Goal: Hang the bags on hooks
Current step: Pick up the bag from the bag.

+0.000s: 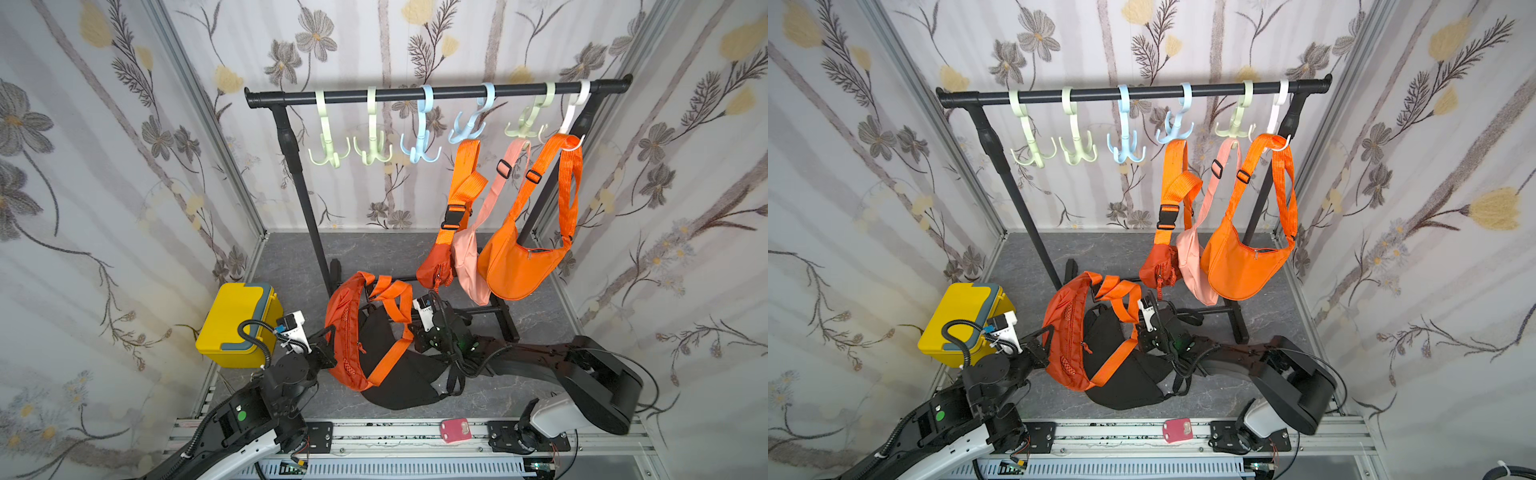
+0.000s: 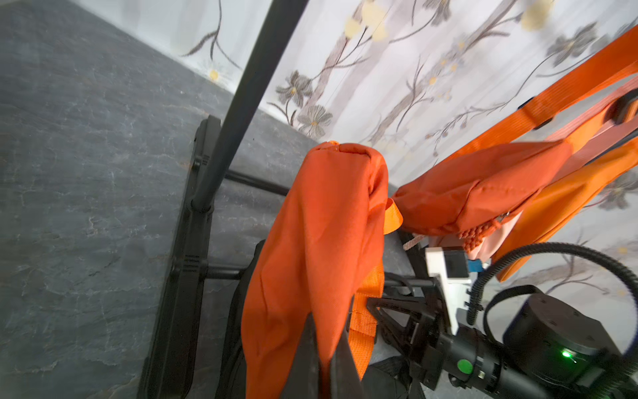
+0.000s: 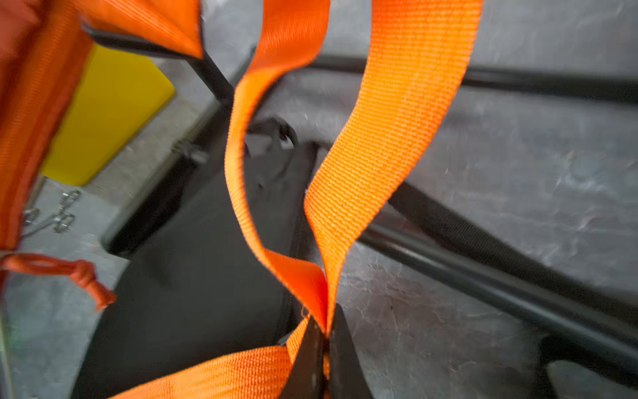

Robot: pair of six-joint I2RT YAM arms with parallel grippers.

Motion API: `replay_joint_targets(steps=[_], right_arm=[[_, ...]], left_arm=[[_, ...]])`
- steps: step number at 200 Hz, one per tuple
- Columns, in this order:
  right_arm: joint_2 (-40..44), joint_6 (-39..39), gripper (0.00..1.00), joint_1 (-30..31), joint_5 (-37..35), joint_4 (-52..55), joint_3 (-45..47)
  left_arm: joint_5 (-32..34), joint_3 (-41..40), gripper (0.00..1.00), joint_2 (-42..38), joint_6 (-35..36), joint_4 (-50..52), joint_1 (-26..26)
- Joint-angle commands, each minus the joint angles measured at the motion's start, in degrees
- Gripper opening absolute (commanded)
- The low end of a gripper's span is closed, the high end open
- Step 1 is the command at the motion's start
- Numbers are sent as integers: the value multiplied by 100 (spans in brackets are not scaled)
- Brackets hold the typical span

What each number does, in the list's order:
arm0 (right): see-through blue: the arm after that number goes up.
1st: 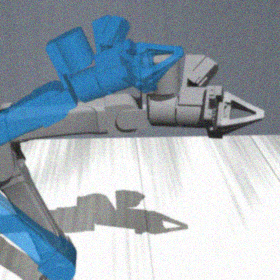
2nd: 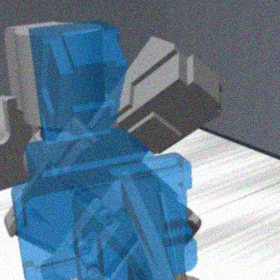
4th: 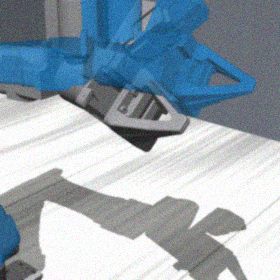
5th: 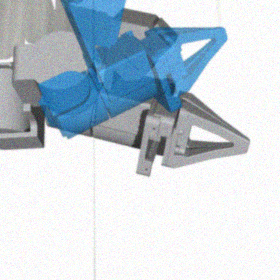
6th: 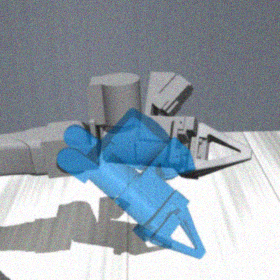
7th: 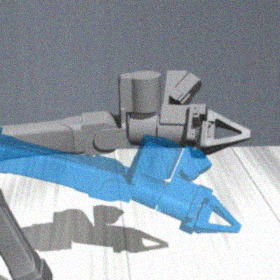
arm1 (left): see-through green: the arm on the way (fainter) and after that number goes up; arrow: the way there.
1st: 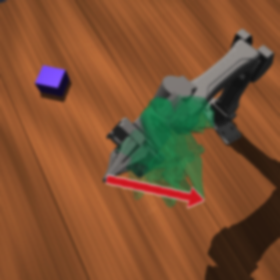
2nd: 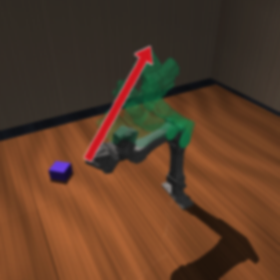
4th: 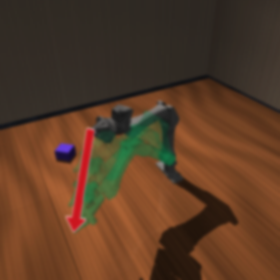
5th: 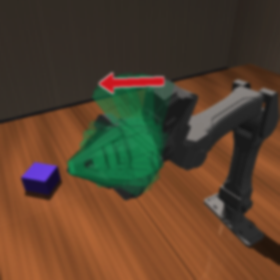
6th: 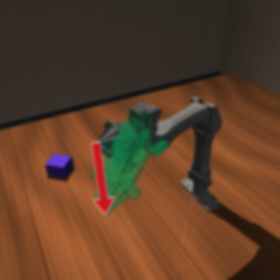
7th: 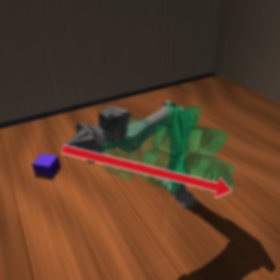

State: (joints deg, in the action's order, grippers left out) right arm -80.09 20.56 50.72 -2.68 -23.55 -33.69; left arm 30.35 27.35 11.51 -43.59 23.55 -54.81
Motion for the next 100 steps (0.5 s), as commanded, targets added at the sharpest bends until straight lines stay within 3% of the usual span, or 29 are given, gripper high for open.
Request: replay_joint_targets(steps=[1, 17, 51, 75, 100], right_arm=[[919, -379, 0, 125, -504, 712, -64], [1634, -587, 0, 232, -745, 1174, -226], [2490, -1106, 0, 342, -1486, 1672, -779], [2718, -1821, 0, 320, -2270, 1639, -1467], [2478, -2532, 0, 245, -2541, 1747, -2474]], left_arm=[[362, -125, 0, -770, 350, -647, 3], [492, -71, 0, -1138, 691, -955, -3], [125, 597, 0, -340, 1719, -1760, -2], [-186, 1168, 0, 283, 2419, -2458, 4], [-626, 1757, 0, 855, 3095, -3195, 4]])
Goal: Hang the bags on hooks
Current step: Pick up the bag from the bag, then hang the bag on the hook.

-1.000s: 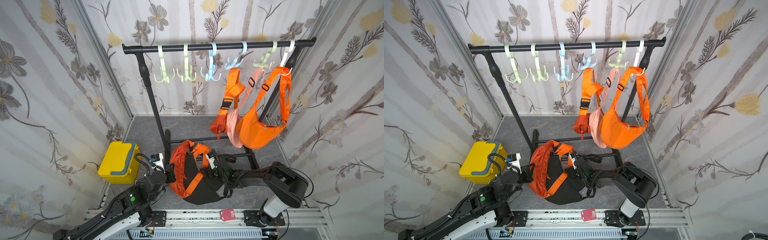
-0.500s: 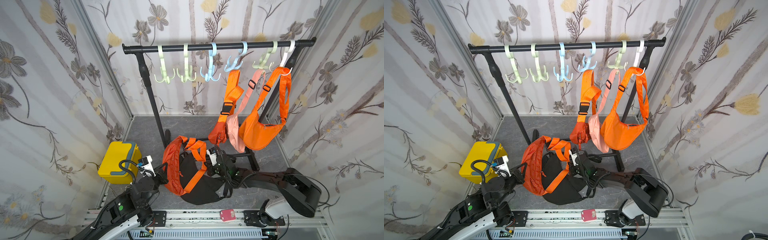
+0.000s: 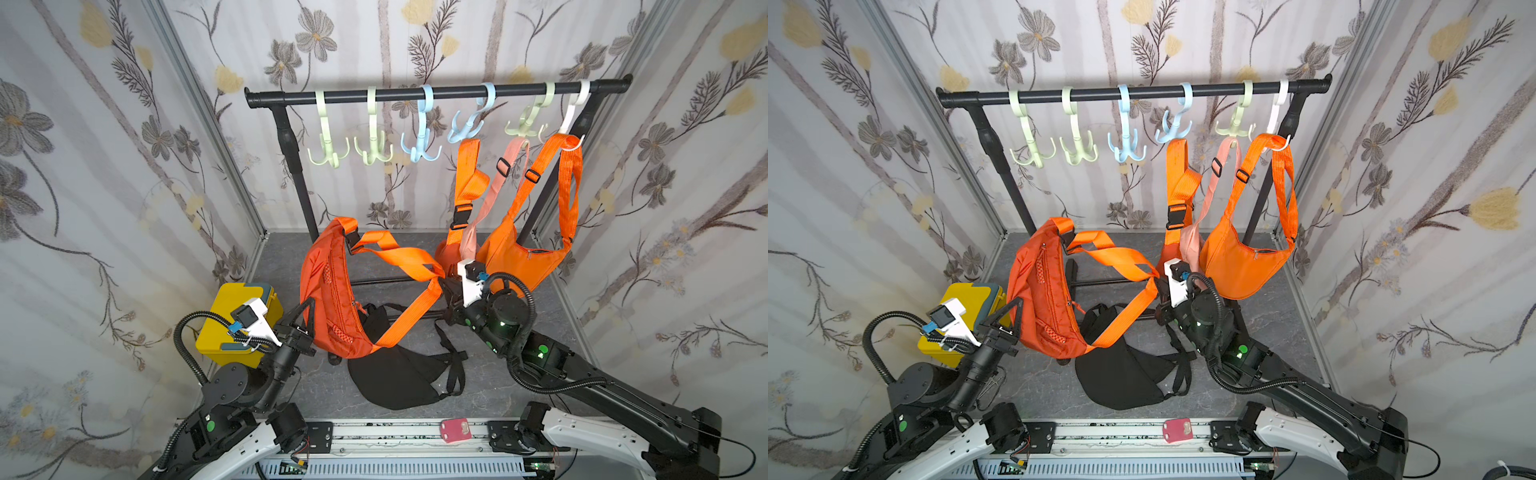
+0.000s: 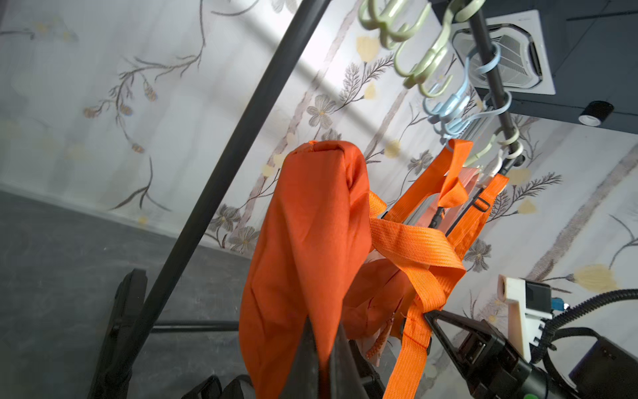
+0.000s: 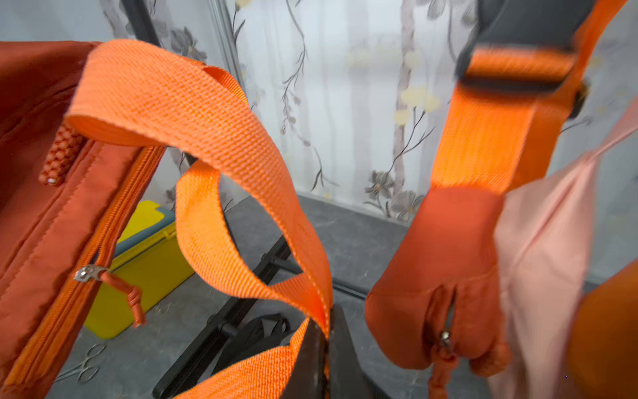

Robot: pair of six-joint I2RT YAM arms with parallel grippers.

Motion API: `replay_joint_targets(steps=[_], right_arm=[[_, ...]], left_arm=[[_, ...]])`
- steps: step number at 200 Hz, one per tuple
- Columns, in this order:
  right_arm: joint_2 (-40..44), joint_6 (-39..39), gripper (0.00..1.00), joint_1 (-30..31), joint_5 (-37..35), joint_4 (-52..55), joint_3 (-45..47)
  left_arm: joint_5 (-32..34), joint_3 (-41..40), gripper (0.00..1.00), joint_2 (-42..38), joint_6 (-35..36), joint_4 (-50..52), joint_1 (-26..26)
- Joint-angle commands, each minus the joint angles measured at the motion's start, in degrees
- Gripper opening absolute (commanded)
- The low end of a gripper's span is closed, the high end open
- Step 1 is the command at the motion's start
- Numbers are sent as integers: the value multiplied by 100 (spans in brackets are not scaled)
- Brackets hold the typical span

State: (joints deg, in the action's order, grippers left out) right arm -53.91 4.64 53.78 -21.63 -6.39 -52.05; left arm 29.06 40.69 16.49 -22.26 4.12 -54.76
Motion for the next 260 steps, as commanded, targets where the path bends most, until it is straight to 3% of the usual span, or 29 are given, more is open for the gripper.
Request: replay_joint_targets(steps=[1, 59, 113, 162, 200, 260], right_arm=[[-152, -975, 0, -70, -648, 27, -683], [-1171, -2239, 0, -584, -342, -35, -2954], [-2517, -2157, 0, -1543, 398, 288, -5042], [-3704, -2152, 0, -1714, 642, 818, -6813], [-4266, -2110, 0, -1789, 718, 985, -7123], [-4455, -1883, 0, -1827, 903, 1248, -7023]], left_arm=[[-523, 445, 0, 374, 988, -1280, 0], [-1677, 1327, 0, 1271, 1847, -2277, -4], [-1949, 1856, 0, 1897, 2274, -2658, -7], [-2088, 2143, 0, 2352, 2372, -2758, -84], [-1898, 2224, 0, 2555, 2613, -2719, -462], [-1291, 2296, 0, 2796, 3204, -2724, -1330]])
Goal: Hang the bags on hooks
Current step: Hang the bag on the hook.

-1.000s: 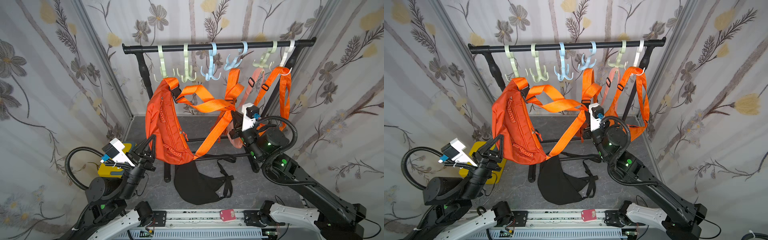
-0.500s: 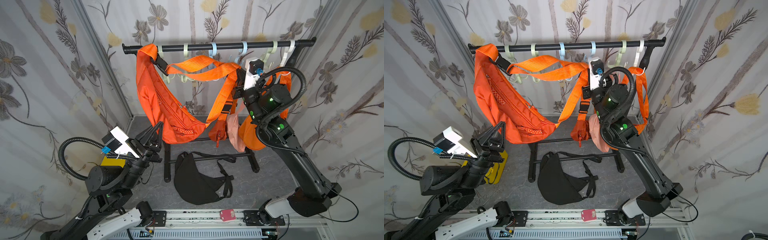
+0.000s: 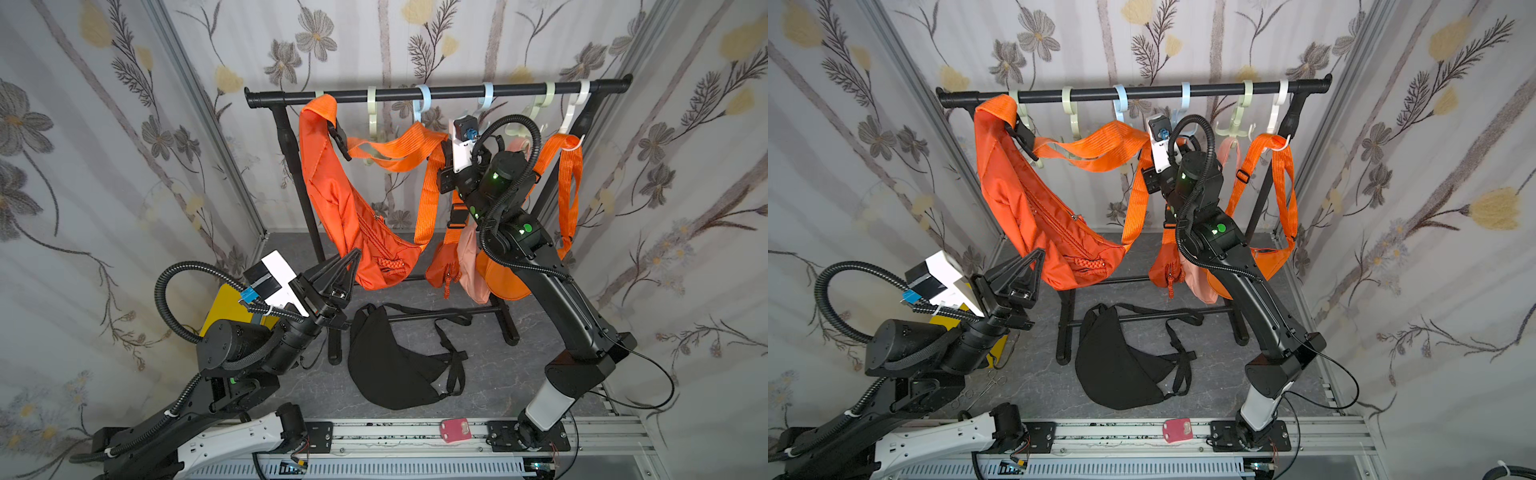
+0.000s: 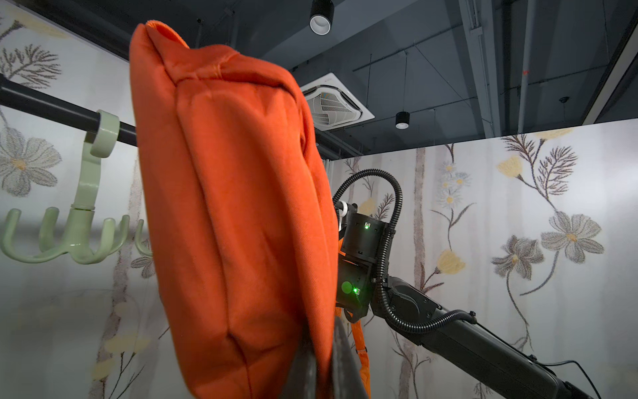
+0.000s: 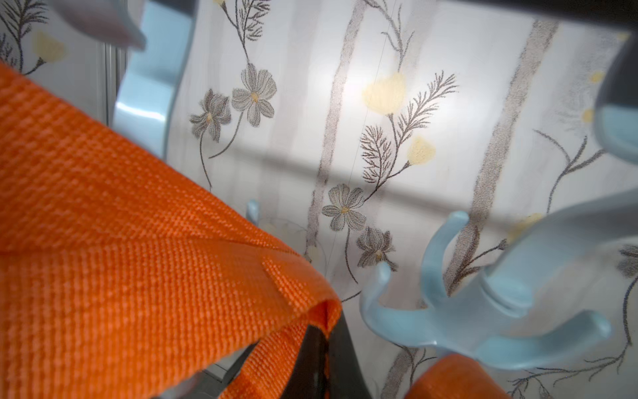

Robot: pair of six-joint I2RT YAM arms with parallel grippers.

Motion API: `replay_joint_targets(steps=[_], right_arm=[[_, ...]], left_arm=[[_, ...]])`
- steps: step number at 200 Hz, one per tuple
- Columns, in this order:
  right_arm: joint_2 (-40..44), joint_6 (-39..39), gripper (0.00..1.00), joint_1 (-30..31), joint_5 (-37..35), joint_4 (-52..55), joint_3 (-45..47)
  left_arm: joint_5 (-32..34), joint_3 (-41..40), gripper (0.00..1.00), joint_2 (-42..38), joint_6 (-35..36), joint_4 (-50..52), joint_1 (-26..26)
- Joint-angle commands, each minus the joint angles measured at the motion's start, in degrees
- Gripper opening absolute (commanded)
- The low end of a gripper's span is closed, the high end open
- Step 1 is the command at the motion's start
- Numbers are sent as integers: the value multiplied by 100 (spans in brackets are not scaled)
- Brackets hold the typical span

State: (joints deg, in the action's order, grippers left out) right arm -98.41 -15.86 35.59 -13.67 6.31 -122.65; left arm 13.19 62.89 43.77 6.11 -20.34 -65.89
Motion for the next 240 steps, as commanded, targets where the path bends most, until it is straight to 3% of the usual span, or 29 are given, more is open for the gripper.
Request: replay_joint_targets(steps=[1, 34, 90, 138, 171, 240], right_arm=[[-4, 173, 0, 0, 113, -19, 42], [65, 232, 0, 4, 241, 4, 295], [210, 232, 0, 1, 457, 199, 750], [664, 293, 0, -64, 179, -30, 1759], [1435, 599, 0, -352, -44, -517, 2811], [2038, 780, 0, -840, -328, -595, 3572]], left_arm=[[306, 75, 0, 74, 375, -273, -233], [683, -82, 0, 176, 476, -367, -541], [816, -393, 0, 263, 45, -293, -588], [977, -1079, 0, 458, -510, -548, -591], [1106, -1738, 0, 646, -995, -921, -599], [653, -1721, 0, 2107, -1495, -1367, -446]])
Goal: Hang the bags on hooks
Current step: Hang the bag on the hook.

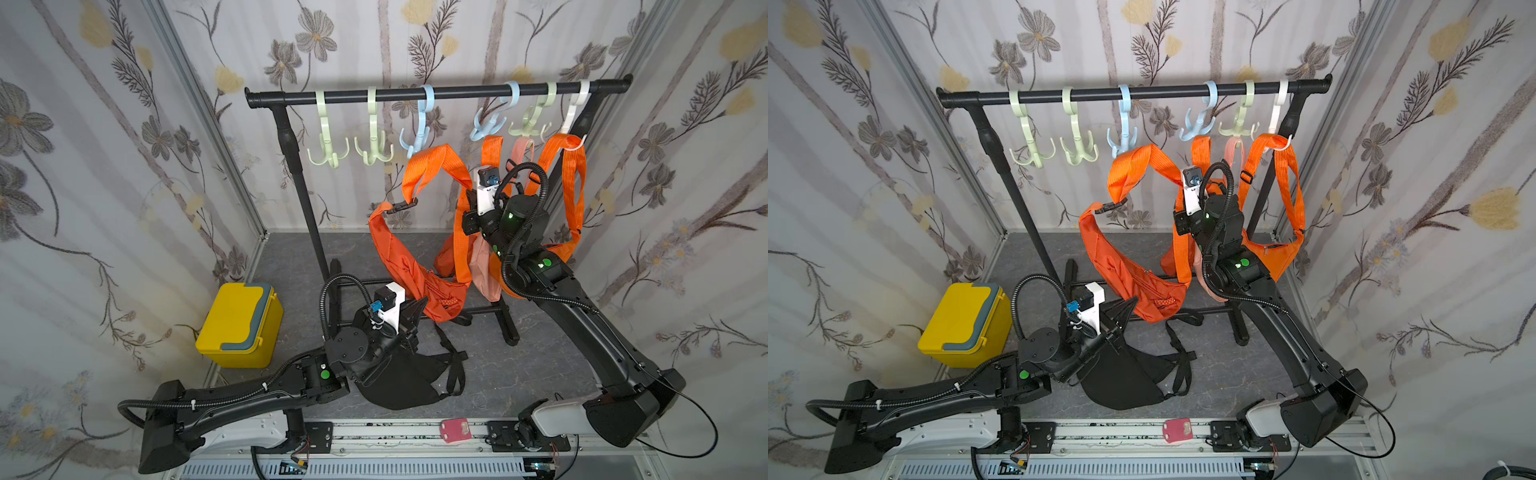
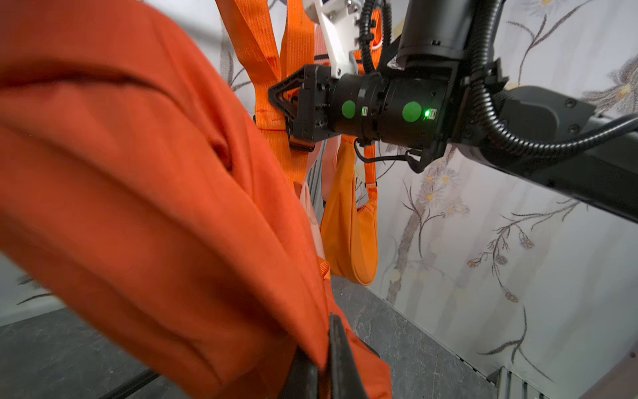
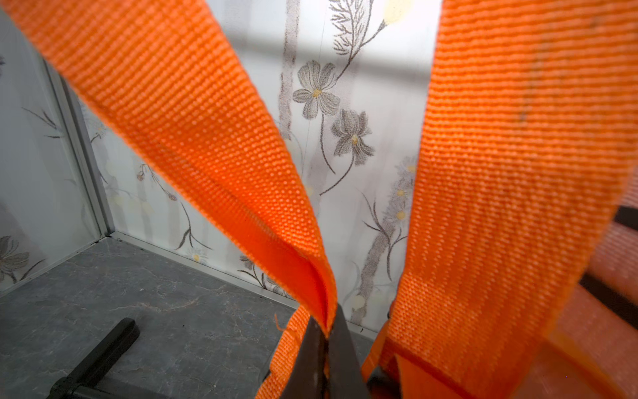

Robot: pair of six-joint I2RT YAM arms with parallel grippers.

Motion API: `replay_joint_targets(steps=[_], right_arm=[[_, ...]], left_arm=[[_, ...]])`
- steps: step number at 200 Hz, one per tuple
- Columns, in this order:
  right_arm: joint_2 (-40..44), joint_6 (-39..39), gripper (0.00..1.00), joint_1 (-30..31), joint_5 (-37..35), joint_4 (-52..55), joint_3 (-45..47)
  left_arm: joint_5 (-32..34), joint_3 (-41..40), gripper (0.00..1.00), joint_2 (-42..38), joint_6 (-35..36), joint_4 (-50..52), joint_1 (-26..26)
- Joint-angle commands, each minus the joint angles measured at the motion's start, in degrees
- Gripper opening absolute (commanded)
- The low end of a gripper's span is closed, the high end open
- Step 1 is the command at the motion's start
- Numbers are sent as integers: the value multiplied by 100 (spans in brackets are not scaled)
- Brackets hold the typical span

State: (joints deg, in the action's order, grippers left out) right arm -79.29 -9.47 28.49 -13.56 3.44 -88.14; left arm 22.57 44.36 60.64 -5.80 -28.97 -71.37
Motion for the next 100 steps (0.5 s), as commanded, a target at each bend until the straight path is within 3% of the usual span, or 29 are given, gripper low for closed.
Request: replay_joint_targets(steps=[1, 33, 61, 79, 100], right_arm=[[129, 149, 0, -140, -348, -309, 126], [294, 296, 0, -416, -533, -270, 293], [318, 283, 0, -542, -798, -182, 333], [309, 334, 0, -677, -1244, -77, 286], [353, 500, 0, -885, -1508, 80, 263]], left_arm=[[-308, 142, 0, 447, -314, -508, 104], [-913, 380, 1, 1194, -633, -773, 421], [-1498, 888, 36, 1915, -800, -703, 666], [-1716, 1286, 66, 2201, -838, -394, 688], [-1730, 1205, 84, 2114, -967, -341, 692]])
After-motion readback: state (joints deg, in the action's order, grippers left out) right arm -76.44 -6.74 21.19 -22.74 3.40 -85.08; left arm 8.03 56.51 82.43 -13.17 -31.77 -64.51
